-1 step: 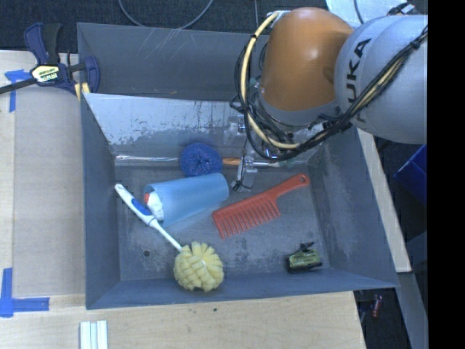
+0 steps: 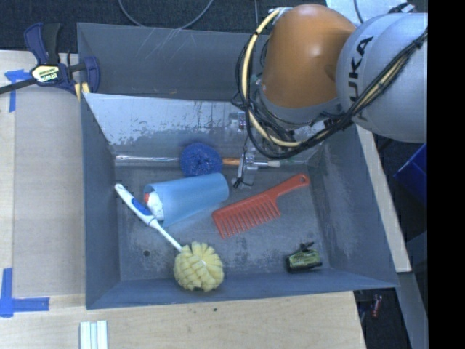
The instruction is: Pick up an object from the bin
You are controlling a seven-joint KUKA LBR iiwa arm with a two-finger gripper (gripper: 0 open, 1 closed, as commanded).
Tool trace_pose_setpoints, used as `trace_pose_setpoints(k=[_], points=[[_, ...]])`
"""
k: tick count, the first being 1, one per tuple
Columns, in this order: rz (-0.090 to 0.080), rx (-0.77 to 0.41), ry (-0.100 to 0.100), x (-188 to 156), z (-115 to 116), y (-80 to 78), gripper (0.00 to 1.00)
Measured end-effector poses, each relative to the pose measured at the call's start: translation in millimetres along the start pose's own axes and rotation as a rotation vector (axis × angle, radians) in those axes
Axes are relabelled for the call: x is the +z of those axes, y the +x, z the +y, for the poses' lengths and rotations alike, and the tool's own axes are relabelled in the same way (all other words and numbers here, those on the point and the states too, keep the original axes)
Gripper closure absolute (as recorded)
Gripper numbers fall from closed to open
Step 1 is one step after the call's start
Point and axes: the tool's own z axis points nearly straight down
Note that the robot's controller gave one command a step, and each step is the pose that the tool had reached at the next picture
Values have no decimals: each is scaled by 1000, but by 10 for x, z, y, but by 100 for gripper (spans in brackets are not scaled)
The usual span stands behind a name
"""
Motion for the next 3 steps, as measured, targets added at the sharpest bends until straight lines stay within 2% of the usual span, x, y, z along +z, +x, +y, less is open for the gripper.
trace_pose_setpoints(k=[1, 2, 3], points=[[-2, -242, 0, 1061, -533, 221, 0], [-11, -238, 2, 522, -1526, 52, 0], [7, -283, -6, 1129, -981, 152, 0]])
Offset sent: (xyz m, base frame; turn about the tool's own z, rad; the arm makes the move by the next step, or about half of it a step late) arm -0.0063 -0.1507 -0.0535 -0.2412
